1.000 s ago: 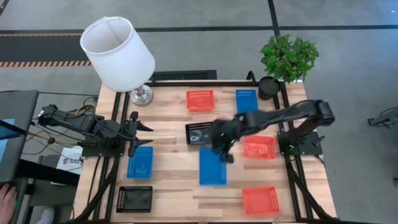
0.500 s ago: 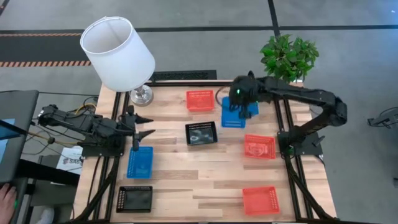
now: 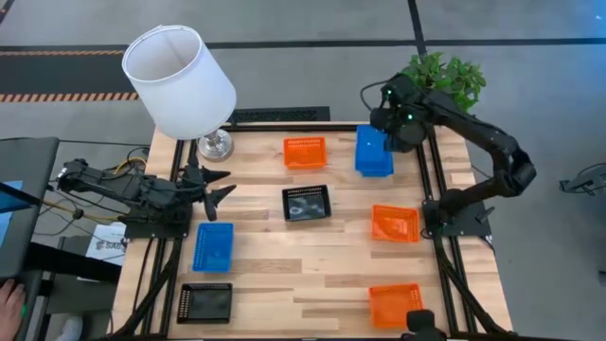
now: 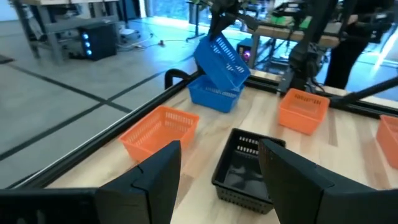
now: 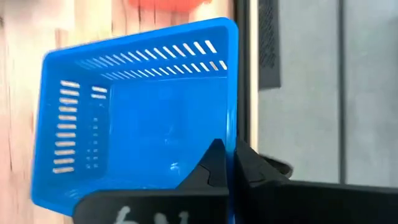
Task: Stack baskets by color
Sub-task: Stack the bottom blue bin on the top blue bin
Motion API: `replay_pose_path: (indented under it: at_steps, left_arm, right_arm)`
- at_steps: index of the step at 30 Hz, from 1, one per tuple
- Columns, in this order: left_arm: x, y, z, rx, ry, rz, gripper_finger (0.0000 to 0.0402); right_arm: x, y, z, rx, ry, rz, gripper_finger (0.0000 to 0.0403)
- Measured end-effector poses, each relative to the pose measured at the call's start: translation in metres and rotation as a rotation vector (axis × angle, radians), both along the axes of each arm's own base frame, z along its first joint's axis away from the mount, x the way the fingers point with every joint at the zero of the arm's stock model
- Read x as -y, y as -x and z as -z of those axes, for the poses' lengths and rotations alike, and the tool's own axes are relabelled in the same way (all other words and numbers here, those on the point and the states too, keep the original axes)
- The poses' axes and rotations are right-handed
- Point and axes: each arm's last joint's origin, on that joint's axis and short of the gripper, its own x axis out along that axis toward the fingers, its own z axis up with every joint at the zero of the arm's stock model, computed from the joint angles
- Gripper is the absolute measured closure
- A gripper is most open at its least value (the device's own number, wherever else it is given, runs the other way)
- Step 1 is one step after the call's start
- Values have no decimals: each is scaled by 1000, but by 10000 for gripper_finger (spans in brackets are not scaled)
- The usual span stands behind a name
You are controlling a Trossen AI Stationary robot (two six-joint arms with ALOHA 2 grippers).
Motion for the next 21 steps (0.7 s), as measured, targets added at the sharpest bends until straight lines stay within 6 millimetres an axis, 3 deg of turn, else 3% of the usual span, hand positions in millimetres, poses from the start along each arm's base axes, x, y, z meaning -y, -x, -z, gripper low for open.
replay_pose_path:
  at_steps: [7, 21]
  left_arm:
    - [0, 0, 0, 18, 30, -22, 200]
    - [-1, 0, 0, 19, 28, -35, 200]
  right_arm:
    - [17, 8, 14, -23, -79, -18, 400]
    - [25, 6, 29, -39, -157, -26, 400]
